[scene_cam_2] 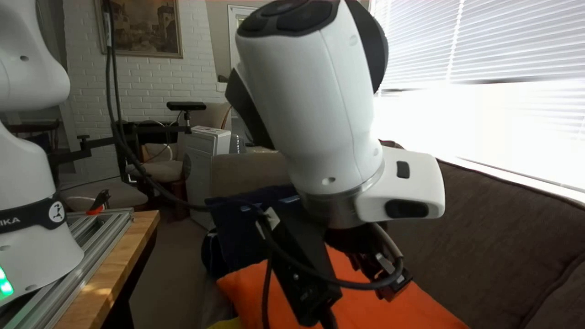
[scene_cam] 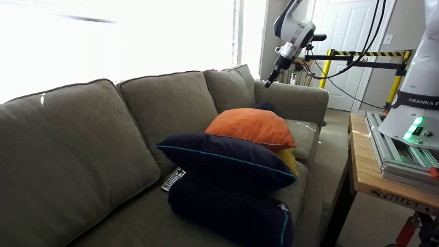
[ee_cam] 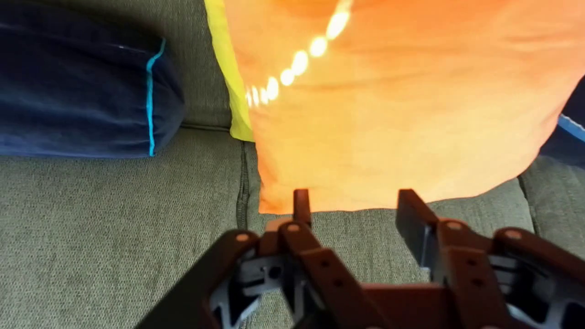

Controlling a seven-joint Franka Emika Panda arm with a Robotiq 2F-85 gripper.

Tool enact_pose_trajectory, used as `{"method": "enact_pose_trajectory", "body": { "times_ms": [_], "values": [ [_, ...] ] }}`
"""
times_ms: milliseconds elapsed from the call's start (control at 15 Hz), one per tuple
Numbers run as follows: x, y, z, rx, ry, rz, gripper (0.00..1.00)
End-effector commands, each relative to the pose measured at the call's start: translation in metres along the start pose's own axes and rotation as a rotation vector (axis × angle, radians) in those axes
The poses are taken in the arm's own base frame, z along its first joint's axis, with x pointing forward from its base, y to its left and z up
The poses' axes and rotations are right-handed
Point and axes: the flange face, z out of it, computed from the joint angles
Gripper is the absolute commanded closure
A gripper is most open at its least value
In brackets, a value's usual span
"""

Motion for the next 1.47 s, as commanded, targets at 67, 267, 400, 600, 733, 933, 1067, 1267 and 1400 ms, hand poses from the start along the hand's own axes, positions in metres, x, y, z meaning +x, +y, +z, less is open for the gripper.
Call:
{"method": "enact_pose_trajectory", "body": {
  "times_ms": [67,267,400,600,733,933,1067,1267,1400],
  "values": [
    [0.022,-0.050,-0.004,-0.041,-0.015,0.076,0.09],
    [0.032,-0.110,0.009,0.000,-0.064,0.113,0.00],
    [0.033,-0.151,0.020,0.031,-0.106,0.147,0.00],
    [0.030,-0.209,0.037,0.077,-0.182,0.164,0.00],
    [0.027,-0.243,0.049,0.103,-0.237,0.167,0.00],
    [0.021,-0.294,0.063,0.100,-0.292,0.177,0.00],
    [0.017,-0.324,0.068,0.096,-0.303,0.161,0.00],
    [0.011,-0.364,0.073,0.121,-0.329,0.096,0.00],
    [0.004,-0.390,0.079,0.121,-0.344,0.037,0.00]
  ]
}}
